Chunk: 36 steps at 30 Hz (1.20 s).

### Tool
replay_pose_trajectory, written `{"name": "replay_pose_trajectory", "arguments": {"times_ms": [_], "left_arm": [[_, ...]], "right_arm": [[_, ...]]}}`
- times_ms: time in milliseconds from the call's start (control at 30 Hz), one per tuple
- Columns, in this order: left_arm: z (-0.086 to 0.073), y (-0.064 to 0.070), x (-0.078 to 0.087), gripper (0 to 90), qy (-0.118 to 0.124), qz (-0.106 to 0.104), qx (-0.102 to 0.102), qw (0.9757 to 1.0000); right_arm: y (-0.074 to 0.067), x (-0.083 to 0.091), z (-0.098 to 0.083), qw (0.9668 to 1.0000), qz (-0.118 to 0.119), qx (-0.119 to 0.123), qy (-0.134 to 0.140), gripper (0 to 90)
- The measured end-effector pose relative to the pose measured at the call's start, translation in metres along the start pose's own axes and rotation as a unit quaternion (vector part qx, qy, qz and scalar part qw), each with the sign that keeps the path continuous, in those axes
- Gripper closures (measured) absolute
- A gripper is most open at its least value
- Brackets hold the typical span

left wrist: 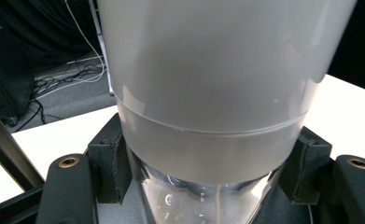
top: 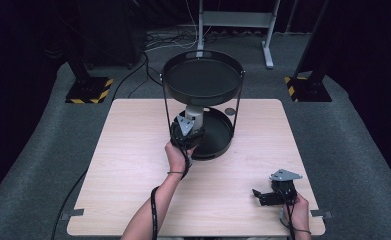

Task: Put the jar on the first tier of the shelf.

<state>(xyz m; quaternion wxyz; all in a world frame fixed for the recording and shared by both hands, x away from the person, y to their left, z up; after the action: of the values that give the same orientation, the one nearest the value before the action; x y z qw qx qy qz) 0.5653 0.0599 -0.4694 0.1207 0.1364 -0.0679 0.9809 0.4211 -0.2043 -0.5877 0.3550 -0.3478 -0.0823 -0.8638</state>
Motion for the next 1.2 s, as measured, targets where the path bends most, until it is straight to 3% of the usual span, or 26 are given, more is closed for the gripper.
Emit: {"name": "replay_pose_trajectory", "arguments": {"times_ms": [600, 1200], "left_arm": [[-0.006, 0.006, -0.012, 31.4, -0.001, 0.002, 0.008, 1.0000], [-0.010, 0.018, -0.018, 31.4, 0.004, -0.001, 0.000, 1.0000]], "right_arm": [[0.000, 0.000, 0.000, 1.0000, 0.000, 0.001, 0.001, 2.1], [0.000, 0.000, 0.000, 1.0000, 0.000, 0.002, 0.002, 2.1]]}}
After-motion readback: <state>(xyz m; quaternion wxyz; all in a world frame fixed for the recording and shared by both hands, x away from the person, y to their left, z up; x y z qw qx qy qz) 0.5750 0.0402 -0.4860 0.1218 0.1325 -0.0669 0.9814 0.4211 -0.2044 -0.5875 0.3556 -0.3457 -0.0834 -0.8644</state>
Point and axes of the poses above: each handheld gripper's, and its own axes: x roughly backward along the jaws, z roughly out of its top, y roughly to its right, the point moved 9 cm from there along -x, roughly forward along the jaws, and after that the axes turned 10 degrees about z, right-handed, at the moved point
